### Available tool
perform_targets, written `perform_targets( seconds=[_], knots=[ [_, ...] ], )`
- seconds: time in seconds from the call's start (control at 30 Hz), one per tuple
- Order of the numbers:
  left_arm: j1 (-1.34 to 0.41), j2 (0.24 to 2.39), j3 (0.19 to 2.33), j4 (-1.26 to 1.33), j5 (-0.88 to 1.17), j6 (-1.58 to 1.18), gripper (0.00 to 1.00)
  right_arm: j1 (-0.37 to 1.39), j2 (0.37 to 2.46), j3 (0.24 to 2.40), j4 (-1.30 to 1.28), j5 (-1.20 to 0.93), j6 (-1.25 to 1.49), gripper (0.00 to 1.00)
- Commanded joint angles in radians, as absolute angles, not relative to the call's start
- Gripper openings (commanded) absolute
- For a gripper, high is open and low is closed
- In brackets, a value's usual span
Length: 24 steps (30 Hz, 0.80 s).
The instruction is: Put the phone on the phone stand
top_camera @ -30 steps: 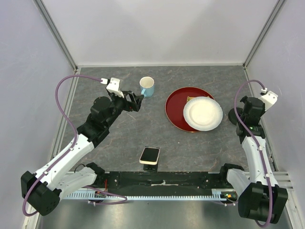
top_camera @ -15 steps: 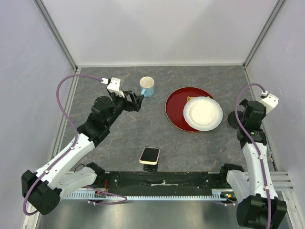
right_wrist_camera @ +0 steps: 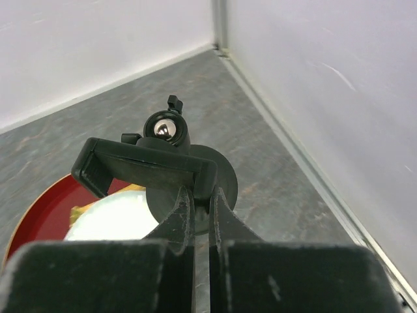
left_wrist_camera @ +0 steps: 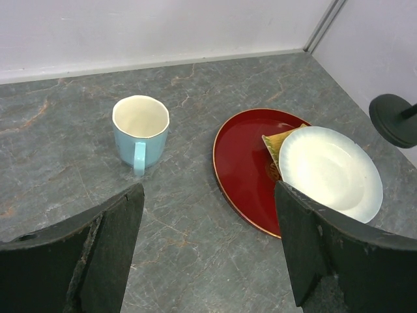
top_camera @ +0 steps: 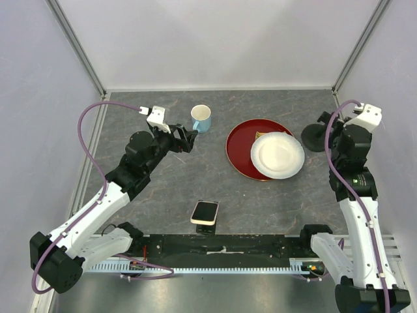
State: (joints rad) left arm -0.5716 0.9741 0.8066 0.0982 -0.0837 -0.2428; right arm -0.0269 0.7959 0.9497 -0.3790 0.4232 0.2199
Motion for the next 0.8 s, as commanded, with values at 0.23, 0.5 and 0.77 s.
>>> perform_targets(
  seconds=[0.23, 0.5, 0.77],
  knots=[
    [-0.565, 0.988, 0.848, 0.106, -0.071, -0.272, 0.86, 0.291, 0.974, 1.124, -0.359, 0.003, 0.117, 0.00],
    [-0.565, 0.996, 0.854, 0.100, -0.067, -0.268, 0.86, 0.694, 0.940, 1.091, -0.391, -0.143, 0.006, 0.00],
    [-0.561, 1.003, 0.856, 0.100, -0.055, -0.273, 0.86, 0.801, 0.856, 1.026, -0.541, -0.097, 0.024, 0.00]
  ],
)
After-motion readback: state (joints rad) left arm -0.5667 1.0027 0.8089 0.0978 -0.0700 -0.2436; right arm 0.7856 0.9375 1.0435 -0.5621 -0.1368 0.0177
